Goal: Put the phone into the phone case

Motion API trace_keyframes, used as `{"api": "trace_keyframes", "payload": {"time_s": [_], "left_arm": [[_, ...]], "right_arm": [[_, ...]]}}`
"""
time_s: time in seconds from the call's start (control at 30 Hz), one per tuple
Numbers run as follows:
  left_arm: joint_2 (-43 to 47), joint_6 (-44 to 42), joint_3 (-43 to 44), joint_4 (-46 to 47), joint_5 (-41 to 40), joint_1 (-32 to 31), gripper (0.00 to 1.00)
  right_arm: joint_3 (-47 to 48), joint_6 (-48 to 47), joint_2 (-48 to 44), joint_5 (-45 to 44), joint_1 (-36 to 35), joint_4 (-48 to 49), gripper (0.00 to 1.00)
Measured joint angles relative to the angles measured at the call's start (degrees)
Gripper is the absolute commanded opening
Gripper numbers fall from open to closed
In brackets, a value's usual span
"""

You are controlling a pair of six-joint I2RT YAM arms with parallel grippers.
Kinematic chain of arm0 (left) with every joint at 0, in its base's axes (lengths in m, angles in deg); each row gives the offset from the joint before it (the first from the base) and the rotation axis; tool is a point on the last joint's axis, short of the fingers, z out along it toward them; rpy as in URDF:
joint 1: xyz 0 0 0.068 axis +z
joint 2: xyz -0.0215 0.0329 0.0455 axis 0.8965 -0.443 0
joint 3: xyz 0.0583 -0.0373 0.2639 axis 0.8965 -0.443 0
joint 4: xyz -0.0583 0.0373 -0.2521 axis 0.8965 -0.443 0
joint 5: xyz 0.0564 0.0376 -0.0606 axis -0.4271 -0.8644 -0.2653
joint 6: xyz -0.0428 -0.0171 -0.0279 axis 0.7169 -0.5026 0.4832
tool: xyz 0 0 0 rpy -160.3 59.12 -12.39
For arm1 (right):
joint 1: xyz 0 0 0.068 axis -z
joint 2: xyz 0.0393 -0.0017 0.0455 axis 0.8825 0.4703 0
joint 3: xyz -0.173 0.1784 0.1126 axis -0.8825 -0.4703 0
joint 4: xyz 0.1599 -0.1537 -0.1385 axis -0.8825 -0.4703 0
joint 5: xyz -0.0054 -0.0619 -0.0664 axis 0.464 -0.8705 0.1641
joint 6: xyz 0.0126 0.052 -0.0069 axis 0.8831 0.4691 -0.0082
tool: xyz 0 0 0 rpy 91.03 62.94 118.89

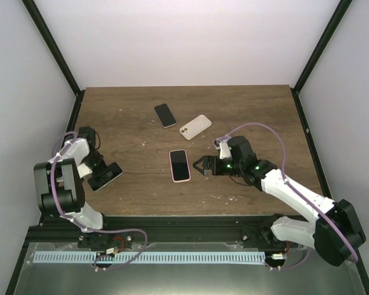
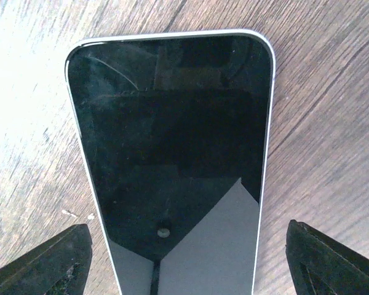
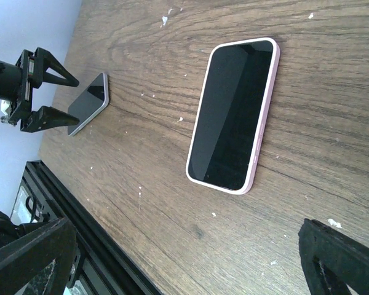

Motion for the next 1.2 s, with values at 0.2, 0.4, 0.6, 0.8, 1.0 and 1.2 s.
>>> {"api": "trace_keyframes", "payload": {"time_s": [0.2, 0.4, 0.6, 0.8, 1.0, 1.2], "left_arm": [[-4.11, -1.79, 2.12, -0.04, 0.39, 0.92, 0.88], [-7.45, -3.82, 3.87, -0.48, 1.99, 0.98, 0.88], [-7.45, -5.29, 3.58, -0.26, 3.19, 0.98, 0.88], [-4.72, -5.33, 0.68, 2.03, 3.41, 1.07, 0.93], [-4.48, -5.64, 0.28, 2.69, 3.41, 1.07, 0.95], [-4.09, -6.14, -0.35, 3.52, 3.76, 1.18, 0.97]], "right_arm": [[0.00, -0.11, 0.04, -0.55, 0.00, -0.39, 1.00], [0.26, -0.11, 0.50, -0.63, 0.00, -0.35, 1.00], [0.52, -0.09, 0.98, -0.74, 0.00, -0.33, 1.00], [0.52, -0.09, 1.09, -0.79, 0.00, -0.37, 1.00], [0.52, -0.09, 1.09, -0.98, 0.00, -0.37, 1.00], [0.52, -0.09, 0.94, -1.14, 0.00, -0.37, 1.00]]}}
